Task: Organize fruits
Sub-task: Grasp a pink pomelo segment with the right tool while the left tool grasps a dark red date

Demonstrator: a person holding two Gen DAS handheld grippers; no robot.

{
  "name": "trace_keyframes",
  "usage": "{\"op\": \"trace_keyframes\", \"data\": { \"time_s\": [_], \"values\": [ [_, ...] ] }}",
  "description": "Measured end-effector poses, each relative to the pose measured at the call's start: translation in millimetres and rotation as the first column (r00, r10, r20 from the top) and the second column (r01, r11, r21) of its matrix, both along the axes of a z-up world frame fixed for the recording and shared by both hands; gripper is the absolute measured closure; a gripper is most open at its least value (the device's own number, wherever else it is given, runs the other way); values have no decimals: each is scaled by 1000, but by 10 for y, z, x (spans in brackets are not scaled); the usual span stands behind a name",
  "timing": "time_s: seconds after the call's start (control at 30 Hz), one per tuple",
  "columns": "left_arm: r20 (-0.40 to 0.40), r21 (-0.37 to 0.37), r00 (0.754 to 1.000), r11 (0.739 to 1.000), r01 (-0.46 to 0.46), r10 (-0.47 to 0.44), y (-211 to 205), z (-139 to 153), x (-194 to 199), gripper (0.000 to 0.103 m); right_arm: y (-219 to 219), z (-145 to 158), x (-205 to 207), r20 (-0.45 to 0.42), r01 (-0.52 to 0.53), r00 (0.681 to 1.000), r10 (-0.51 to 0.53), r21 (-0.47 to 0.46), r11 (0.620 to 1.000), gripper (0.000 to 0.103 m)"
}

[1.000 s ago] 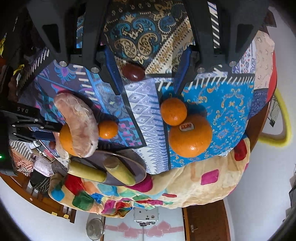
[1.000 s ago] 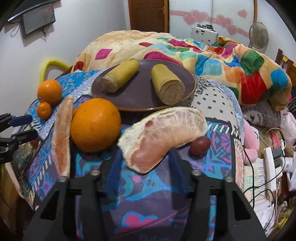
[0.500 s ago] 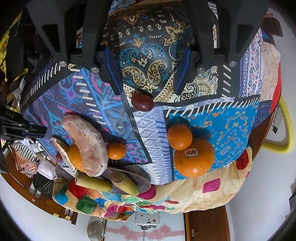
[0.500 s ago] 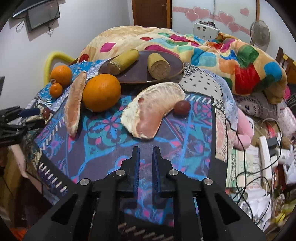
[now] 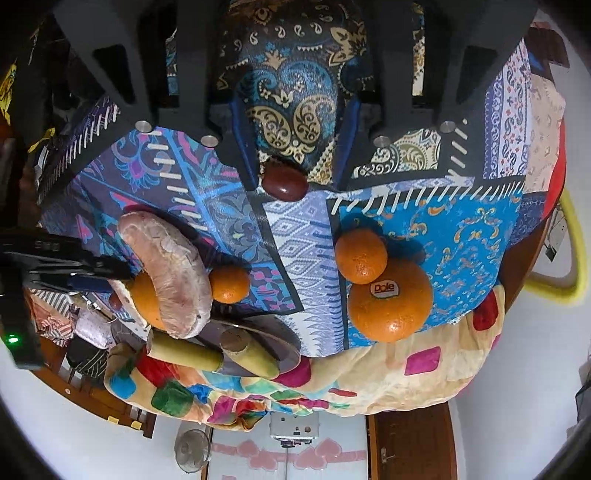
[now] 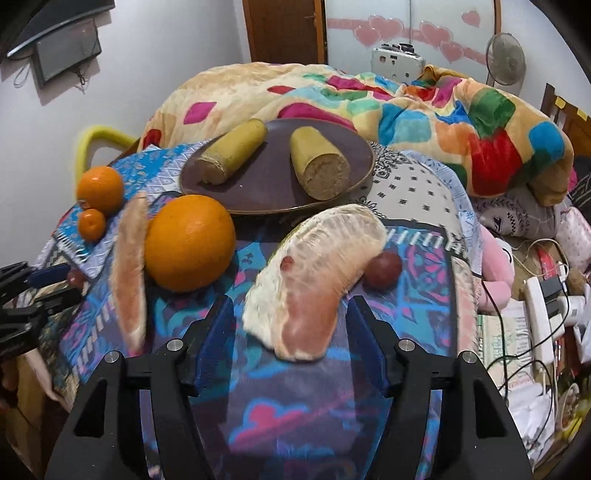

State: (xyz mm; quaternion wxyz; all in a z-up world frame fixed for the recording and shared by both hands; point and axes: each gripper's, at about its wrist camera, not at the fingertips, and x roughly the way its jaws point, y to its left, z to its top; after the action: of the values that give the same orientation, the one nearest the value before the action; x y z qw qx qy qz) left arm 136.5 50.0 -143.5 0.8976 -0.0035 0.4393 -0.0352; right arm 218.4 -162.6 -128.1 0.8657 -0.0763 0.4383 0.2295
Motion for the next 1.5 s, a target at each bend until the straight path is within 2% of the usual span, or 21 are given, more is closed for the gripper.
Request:
{"op": "trace_keyframes", "data": {
  "time_s": [0.03,0.1,0.2,0.3,0.5,0.63,0.77,0.83,1.1,1.27,1.37,1.5],
  "values": [
    [3,-2,1000,1000,9,-9,-5,6,7,71,13,-2,-1,13,2,1000,-2,-6,1000,40],
    [10,-6,1000,1000,22,-22,-19,16,6,77,7,5,-17,26,5,1000,-4,-14,1000,45],
    [13,-5,999,1000,31,-31,-35,20,21,78,-83,18,-48,23,-14,1000,14,-2,1000,56],
    [16,-9,999,999,31,-31,-35,19,28,78,-177,48,-114,-1,-30,1000,30,13,999,60],
    [21,-17,999,999,28,-27,-23,21,43,78,-270,84,-302,-14,-70,997,70,-30,997,60],
    [24,-6,999,1000,24,-24,-38,21,50,79,-271,84,-203,-43,-42,998,42,-3,999,58],
    [25,-5,999,1000,22,-22,-45,22,55,79,-201,60,-85,-24,-15,1000,15,-11,1000,50],
    [27,-5,999,1000,23,-23,-50,28,59,79,-191,39,-53,-10,-6,1000,6,-9,1000,50],
    [67,-9,997,1000,29,-29,-71,152,80,79,-215,110,-130,33,-6,999,6,-6,1000,60],
    [95,-23,995,999,27,-24,-64,260,86,79,-244,235,-177,57,-8,998,7,20,1000,61],
    [108,-24,994,999,24,-22,-55,324,112,79,-240,337,-194,81,-10,997,8,20,1000,78],
    [128,-28,992,999,20,-16,-54,414,162,79,-235,403,-177,95,-19,995,16,24,1000,80]
  ]
}}
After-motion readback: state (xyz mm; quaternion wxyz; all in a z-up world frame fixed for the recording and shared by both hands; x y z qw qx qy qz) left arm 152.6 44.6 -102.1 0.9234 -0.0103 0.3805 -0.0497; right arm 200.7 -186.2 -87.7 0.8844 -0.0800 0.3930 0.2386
